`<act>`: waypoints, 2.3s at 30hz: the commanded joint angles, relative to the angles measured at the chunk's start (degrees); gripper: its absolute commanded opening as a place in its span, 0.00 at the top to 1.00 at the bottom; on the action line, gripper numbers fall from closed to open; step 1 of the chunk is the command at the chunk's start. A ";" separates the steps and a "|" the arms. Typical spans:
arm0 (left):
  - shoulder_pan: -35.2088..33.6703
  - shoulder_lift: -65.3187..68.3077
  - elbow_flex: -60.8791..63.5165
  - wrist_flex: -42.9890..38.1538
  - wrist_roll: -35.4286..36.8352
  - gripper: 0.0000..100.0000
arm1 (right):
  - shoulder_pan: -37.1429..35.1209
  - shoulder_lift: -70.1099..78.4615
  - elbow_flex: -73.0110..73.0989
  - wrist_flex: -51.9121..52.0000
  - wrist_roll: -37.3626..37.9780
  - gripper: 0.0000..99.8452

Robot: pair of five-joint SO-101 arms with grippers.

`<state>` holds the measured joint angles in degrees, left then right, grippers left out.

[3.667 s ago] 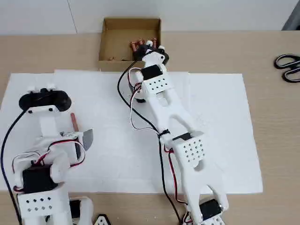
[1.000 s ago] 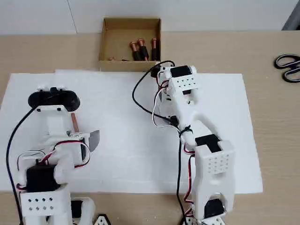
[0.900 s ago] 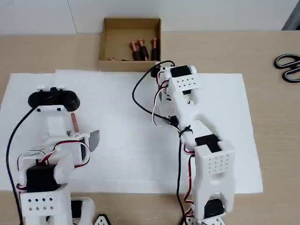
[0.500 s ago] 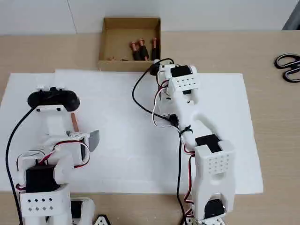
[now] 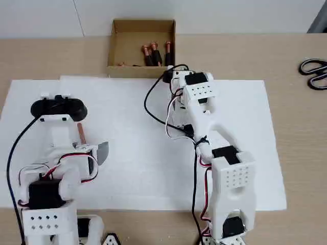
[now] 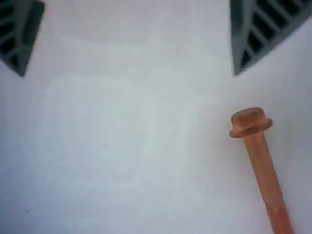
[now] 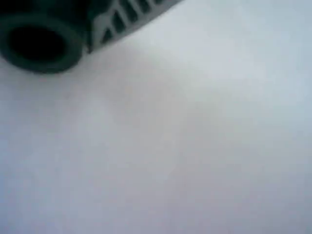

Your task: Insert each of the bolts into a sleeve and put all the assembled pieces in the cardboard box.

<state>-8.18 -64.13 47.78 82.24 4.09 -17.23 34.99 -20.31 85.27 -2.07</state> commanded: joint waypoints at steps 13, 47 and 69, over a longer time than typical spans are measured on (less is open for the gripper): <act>0.35 -0.44 -0.40 -0.62 -0.26 0.74 | 0.13 0.75 -0.18 -1.10 3.87 0.99; -9.05 53.63 -36.18 8.70 -5.45 0.84 | 6.64 -34.33 4.40 10.42 11.87 1.00; -9.05 75.16 -36.26 -4.75 -0.97 0.84 | 6.46 -36.62 7.91 10.15 11.96 1.00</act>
<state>-17.05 10.86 13.85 78.81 1.89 -11.16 1.32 -12.13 96.09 9.54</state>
